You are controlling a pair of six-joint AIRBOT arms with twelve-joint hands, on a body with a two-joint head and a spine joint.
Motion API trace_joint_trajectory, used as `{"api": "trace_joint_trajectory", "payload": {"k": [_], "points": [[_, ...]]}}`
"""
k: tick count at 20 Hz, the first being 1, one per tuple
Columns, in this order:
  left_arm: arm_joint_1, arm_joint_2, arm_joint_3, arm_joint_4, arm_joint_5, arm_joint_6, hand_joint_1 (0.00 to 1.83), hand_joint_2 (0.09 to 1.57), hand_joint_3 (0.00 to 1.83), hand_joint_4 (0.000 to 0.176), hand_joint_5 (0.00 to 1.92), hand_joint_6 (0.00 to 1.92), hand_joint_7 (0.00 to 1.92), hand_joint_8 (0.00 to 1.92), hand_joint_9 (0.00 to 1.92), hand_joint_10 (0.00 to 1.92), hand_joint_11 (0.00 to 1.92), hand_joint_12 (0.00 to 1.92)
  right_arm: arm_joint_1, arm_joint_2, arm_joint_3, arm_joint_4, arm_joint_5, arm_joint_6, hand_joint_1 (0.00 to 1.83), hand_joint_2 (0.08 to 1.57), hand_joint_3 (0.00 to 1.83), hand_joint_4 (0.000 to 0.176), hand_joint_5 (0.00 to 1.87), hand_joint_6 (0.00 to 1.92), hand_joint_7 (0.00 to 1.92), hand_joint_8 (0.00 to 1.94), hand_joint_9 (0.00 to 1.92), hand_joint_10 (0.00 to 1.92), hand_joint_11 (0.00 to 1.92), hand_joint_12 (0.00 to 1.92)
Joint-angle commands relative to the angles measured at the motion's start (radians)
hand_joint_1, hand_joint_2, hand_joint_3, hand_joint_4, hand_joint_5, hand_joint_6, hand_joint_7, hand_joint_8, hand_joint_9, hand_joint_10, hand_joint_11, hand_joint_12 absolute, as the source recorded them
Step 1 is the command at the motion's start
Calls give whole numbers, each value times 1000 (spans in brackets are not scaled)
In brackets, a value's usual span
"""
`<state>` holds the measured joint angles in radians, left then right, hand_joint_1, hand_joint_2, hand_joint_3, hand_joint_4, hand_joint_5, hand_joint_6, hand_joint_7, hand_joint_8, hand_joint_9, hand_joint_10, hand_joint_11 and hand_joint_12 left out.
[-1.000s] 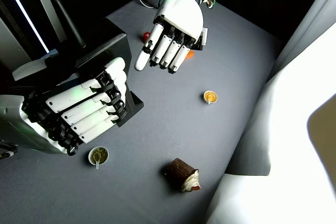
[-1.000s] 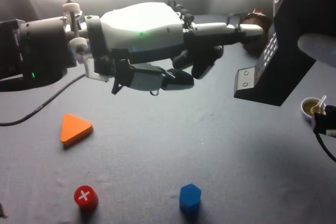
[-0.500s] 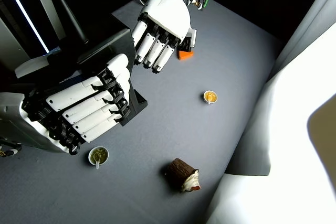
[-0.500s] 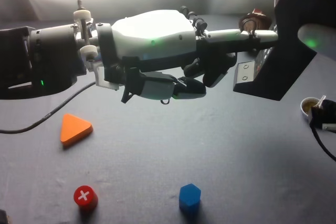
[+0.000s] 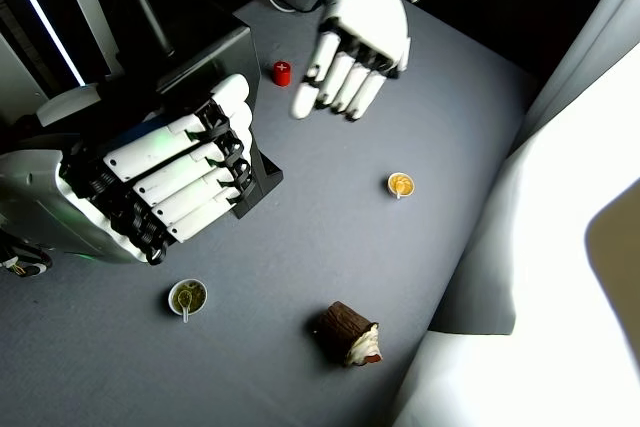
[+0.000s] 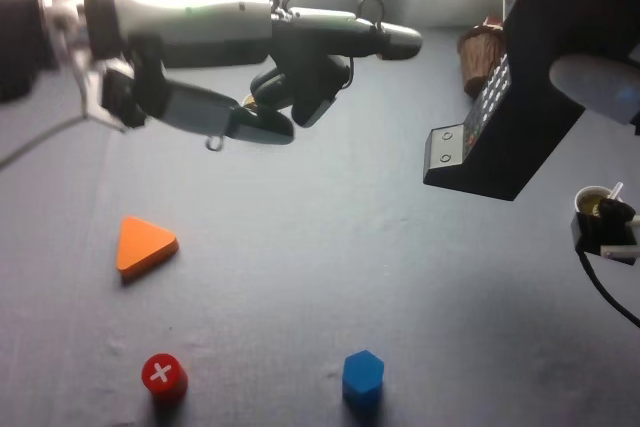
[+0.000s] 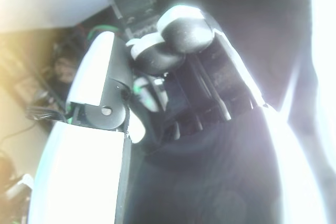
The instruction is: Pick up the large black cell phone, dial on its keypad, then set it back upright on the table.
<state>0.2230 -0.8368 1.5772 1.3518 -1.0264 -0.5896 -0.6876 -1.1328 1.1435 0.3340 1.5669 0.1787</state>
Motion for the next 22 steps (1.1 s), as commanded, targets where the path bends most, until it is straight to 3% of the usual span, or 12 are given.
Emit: {"api": "trace_joint_trajectory", "payload": {"k": [1,2,3,8,9,12,13,14,15,16,18,22], "points": [[-53,1,-2,27,-101,-68,1317,1267,0,0,112,4,684,1560,914,1921,841,1921,12,9,-1,-8,134,19,1366,1153,1,0,870,973,867,1114,882,1409,1051,1211],[-102,1,-7,136,-100,-97,1319,1267,0,0,119,6,686,1557,918,1921,854,1921,12,10,-1,-8,135,19,1368,1148,0,0,872,975,886,1081,898,1385,1062,1185],[-117,2,-6,135,-114,-101,1319,1263,0,0,132,7,694,1542,917,1921,870,1921,12,10,-2,-8,135,18,1367,1152,1,0,855,998,878,1098,890,1396,1060,1176],[-43,5,32,-71,-156,-120,1293,1244,0,0,204,8,731,1444,727,1789,671,1921,10,8,12,-7,135,18,1225,1146,0,0,928,962,934,1188,932,1126,1084,1195],[-34,4,45,-128,-180,-123,971,1237,0,0,276,10,755,1121,699,1575,606,1913,6,8,21,-6,135,18,1341,1144,3,0,901,908,887,1140,907,1329,1072,1157],[-1,4,58,-268,-217,-139,895,1237,0,0,295,4,790,980,706,1497,589,1913,-7,10,44,11,135,18,1364,1145,3,0,896,897,877,1130,901,1371,1070,1148],[6,7,49,-271,-166,-166,635,1232,0,0,338,5,730,578,652,1098,484,1671,-14,11,52,16,135,18,1373,1126,0,0,981,745,909,1097,945,1355,1072,1145],[3,11,40,-266,-131,-172,635,1232,0,0,338,5,730,578,652,1098,484,1671,-19,13,56,19,135,18,1373,1126,0,0,981,745,909,1097,945,1355,1072,1145],[-2,21,16,-249,-54,-203,359,1235,0,0,405,2,693,121,575,538,247,1342,-25,13,63,21,135,18,1373,1132,0,0,928,856,895,1092,927,1335,1057,1117],[-32,30,-6,-146,33,-292,315,1246,1,0,396,0,666,40,583,386,254,1248,-34,13,72,22,135,18,1373,1134,0,0,930,841,896,1097,917,1353,1061,1118],[-35,33,-18,-111,72,-350,239,1252,0,0,372,0,563,0,580,83,182,1106,-42,13,84,23,135,18,1373,1135,0,0,916,852,902,1092,916,1358,1070,1148],[-19,53,-55,-62,148,-526,62,1245,0,0,354,0,396,0,411,2,0,936,-58,12,102,24,134,18,1375,1132,0,0,905,896,916,1060,928,1330,1049,1138]]}}
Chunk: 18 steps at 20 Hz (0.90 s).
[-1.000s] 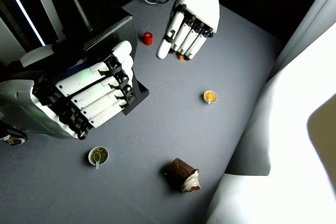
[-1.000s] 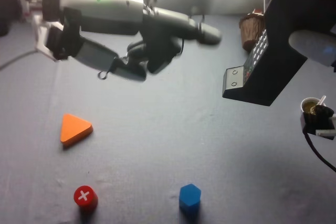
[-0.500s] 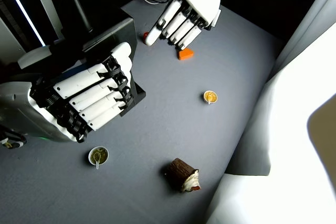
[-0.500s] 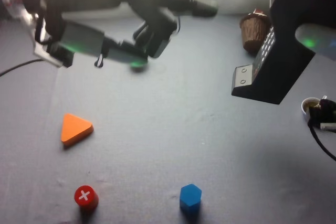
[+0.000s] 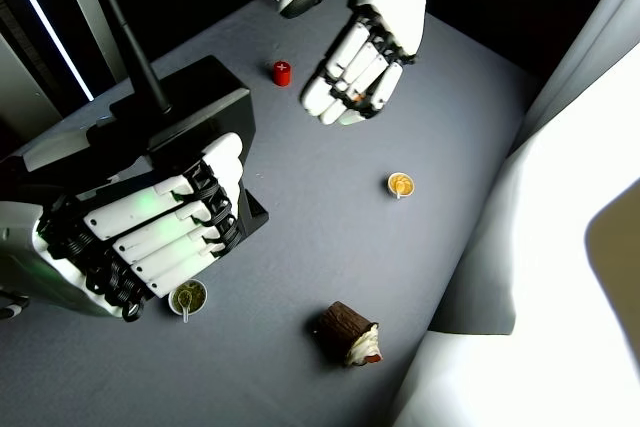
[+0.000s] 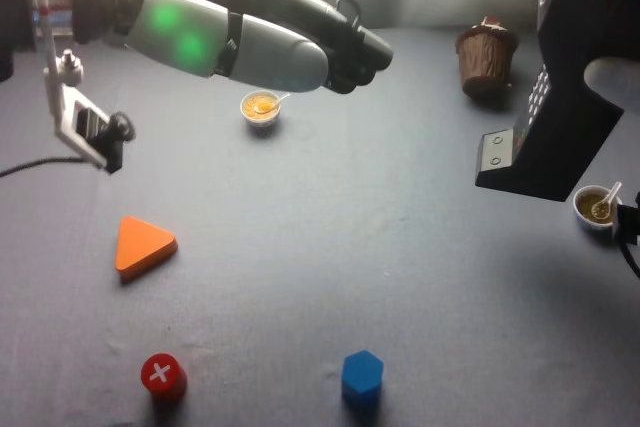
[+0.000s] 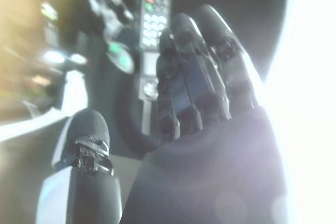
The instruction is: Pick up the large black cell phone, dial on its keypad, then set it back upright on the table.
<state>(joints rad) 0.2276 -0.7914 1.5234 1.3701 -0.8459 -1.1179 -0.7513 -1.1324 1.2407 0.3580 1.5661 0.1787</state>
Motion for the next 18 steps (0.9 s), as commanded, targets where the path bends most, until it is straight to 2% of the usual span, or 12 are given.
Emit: {"api": "trace_joint_trajectory", "payload": {"k": [1,4,5,7,8,10,11,13,14,15,16,18], "points": [[-20,12,-6,-82,-19,-46,40,1243,0,0,343,1,362,1,371,3,0,852,0,12,6,0,130,18,1375,1131,0,0,909,886,917,1063,926,1333,1046,1137],[-1,20,-9,-80,13,-203,0,1214,0,0,241,1,205,3,205,3,0,522,-18,9,9,0,127,18,1375,1134,0,0,898,881,898,1103,938,1310,1044,1105],[6,22,-9,-60,17,-244,0,1214,0,0,241,1,205,3,205,3,0,522,-23,7,10,0,127,18,1375,1134,0,0,898,881,898,1103,938,1310,1044,1105],[6,24,-17,92,21,-386,0,1196,0,0,211,0,179,4,177,3,0,431,-32,3,10,6,128,18,1374,1135,0,0,904,890,886,1125,937,1302,1050,1103],[12,26,-19,126,20,-420,0,1200,0,0,191,0,163,0,163,0,0,427,-33,1,10,9,128,18,1373,1134,1,0,905,899,889,1111,932,1319,1064,1151],[22,33,-35,151,18,-443,0,1205,0,0,192,2,166,0,156,0,0,409,-33,-6,10,13,128,18,1374,1138,1,0,917,872,883,1136,910,1343,1065,1108],[20,34,-40,151,18,-443,0,1206,0,0,210,5,193,6,180,7,0,471,-33,-9,9,15,131,18,1372,1145,1,0,908,876,871,1174,888,1366,1065,1100],[16,35,-47,152,18,-444,0,1205,0,0,195,1,182,2,176,1,0,428,-33,-9,9,16,137,18,1365,1171,1,0,878,911,814,1272,825,1444,993,1155],[9,36,-50,152,18,-444,0,1200,0,0,173,2,162,2,155,2,0,357,-33,-9,9,16,140,18,1464,1123,0,0,941,788,882,1073,851,1286,954,1421],[6,38,-55,152,17,-445,0,1188,0,0,139,0,141,2,129,0,0,301,-33,-9,9,16,142,18,1483,1109,0,0,998,678,921,982,865,1242,925,1507],[7,41,-60,153,17,-445,0,1173,0,0,106,0,130,0,114,0,0,259,-33,-9,9,16,146,18,1489,1101,0,0,1022,639,948,945,884,1200,905,1537],[11,50,-74,153,17,-444,0,1170,0,0,117,3,141,3,125,3,0,290,-33,-10,13,16,156,18,1493,1086,0,0,1042,621,981,871,927,1141,923,1508]]}}
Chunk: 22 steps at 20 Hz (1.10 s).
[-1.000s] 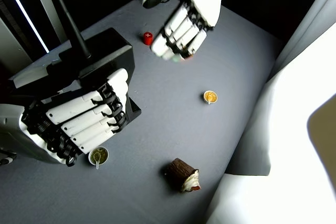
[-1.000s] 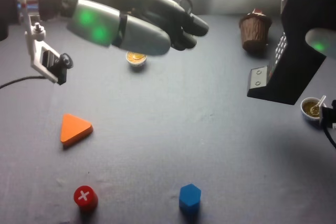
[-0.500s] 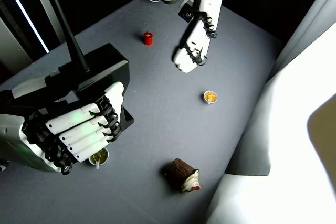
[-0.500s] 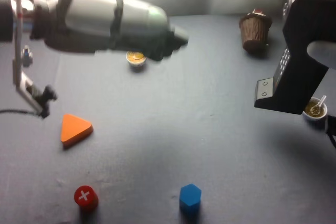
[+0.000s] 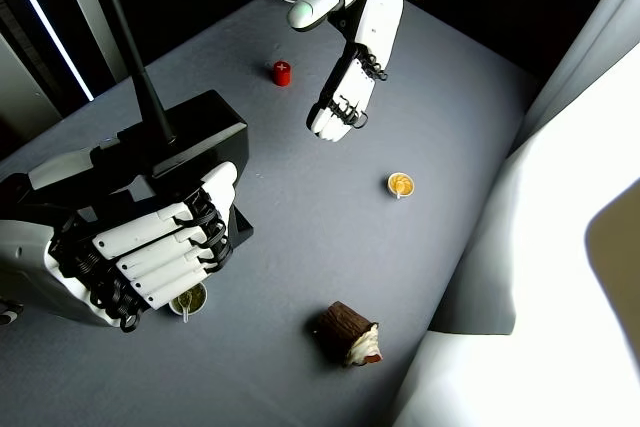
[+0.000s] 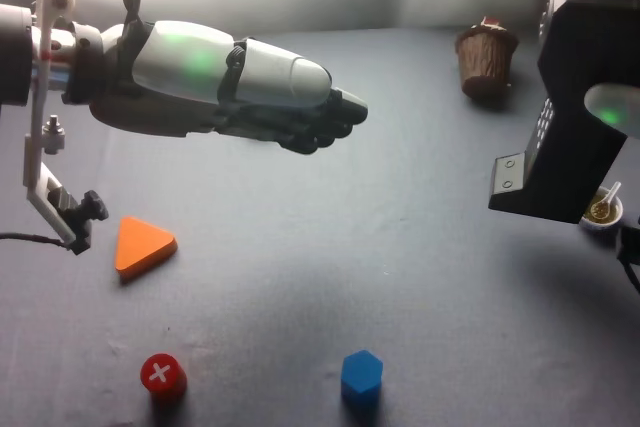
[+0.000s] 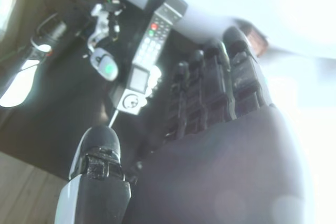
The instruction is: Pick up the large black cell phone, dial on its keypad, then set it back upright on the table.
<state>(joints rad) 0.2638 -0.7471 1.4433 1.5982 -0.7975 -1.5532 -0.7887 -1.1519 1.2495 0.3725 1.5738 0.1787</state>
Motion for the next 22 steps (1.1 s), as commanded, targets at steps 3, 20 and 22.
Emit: {"api": "trace_joint_trajectory", "payload": {"k": [3,20,22], "points": [[-25,22,-17,-76,-31,-7,0,1169,1,0,65,0,74,0,64,0,0,232,4,-3,14,1,156,18,1493,1089,0,0,1017,626,982,879,907,1181,948,1477],[-38,23,-78,-74,-30,-10,0,1177,0,0,100,0,157,0,138,0,0,426,-21,-32,26,2,189,18,1386,1093,0,0,1092,660,929,1022,962,1215,1081,968],[-39,23,-78,-74,-30,-11,0,1179,0,0,92,0,142,0,136,0,0,410,-22,-33,27,3,189,18,1487,1090,3,0,1048,649,903,1013,877,1192,998,1364]]}}
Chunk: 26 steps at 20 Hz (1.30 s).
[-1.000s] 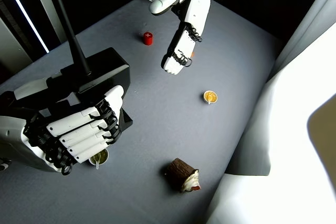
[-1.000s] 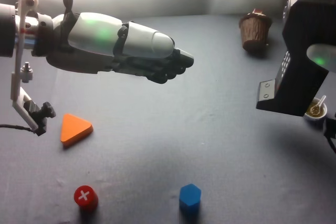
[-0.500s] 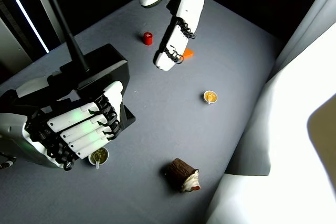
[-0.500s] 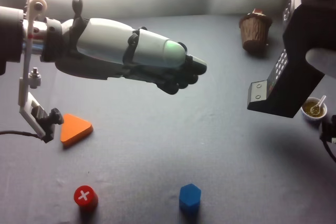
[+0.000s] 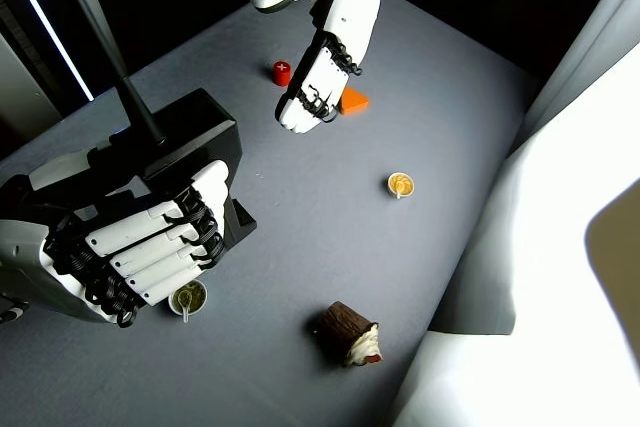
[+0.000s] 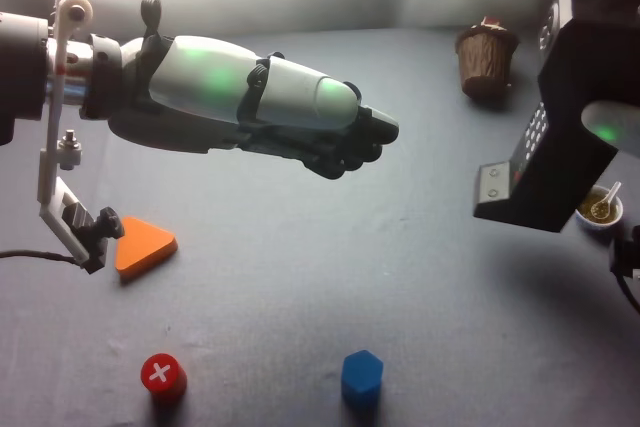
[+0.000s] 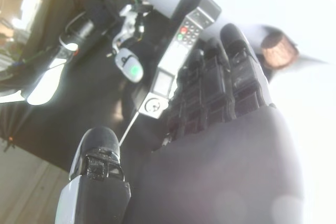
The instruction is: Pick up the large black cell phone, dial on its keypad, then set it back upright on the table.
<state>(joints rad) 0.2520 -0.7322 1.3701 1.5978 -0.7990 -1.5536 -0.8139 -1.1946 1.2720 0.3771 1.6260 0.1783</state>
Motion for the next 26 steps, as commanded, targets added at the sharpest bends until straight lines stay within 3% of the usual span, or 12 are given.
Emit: {"api": "trace_joint_trajectory", "payload": {"k": [1,2,3,4,5,7,8,9,15,21,23,26], "points": [[-27,8,-5,-74,-28,-10,0,1182,0,0,78,0,114,0,114,0,0,370,2,9,5,-1,137,19,1492,1082,0,0,1083,569,924,1000,892,1164,1012,1351],[-26,10,-8,-74,-28,-10,0,1184,1,0,86,4,117,4,117,3,0,362,1,9,6,0,137,19,1406,1093,1,0,1094,611,928,1036,935,1226,1023,1108],[-26,11,-9,-74,-28,-10,0,1183,1,0,86,4,121,6,120,4,0,362,1,8,8,1,137,19,1389,1096,0,0,1095,624,931,1046,942,1236,1059,1022],[-26,13,-11,-74,-28,-10,0,1183,0,0,89,5,127,8,123,5,0,363,0,6,10,1,137,19,1383,1106,1,0,1065,665,913,1070,928,1284,1070,1021],[-26,14,-12,-74,-28,-11,0,1184,1,0,91,5,127,7,123,5,0,362,0,5,10,1,137,19,1471,1088,3,0,1080,582,918,1011,884,1222,1019,1292],[-26,13,-13,-74,-28,-11,0,1186,1,0,97,4,128,3,130,5,0,381,0,4,10,1,137,19,1492,1090,0,0,1041,600,932,992,885,1206,989,1404],[-26,13,-13,-74,-28,-11,0,1188,2,0,94,2,124,1,127,3,0,381,0,2,12,1,137,19,1406,1099,1,0,1052,659,944,1016,928,1266,1004,1164],[-27,13,-13,-74,-28,-10,0,1187,1,0,90,0,126,1,123,1,0,368,-1,0,14,2,137,19,1391,1091,0,0,1092,607,968,992,950,1250,1052,1050],[-29,6,-14,-73,-28,-10,0,1185,1,0,114,4,149,2,137,1,0,397,-11,-10,26,2,137,19,1379,1121,0,0,1011,732,898,1118,913,1316,1041,1035],[-25,3,-13,-73,-28,-10,0,1184,0,0,115,1,154,2,141,4,0,386,-28,-11,26,6,137,19,1384,1106,0,0,1012,728,954,1032,943,1277,1040,1063],[-25,3,-13,-73,-28,-10,0,1188,1,0,117,1,159,2,145,3,0,429,-30,-11,25,6,137,19,1381,1116,1,0,960,816,939,1056,939,1283,1018,1087],[-23,4,-13,-73,-28,-10,0,1187,0,0,113,3,157,5,146,3,0,385,-38,-12,22,6,137,19,1386,1095,0,0,1028,725,965,985,983,1223,1077,1010]]}}
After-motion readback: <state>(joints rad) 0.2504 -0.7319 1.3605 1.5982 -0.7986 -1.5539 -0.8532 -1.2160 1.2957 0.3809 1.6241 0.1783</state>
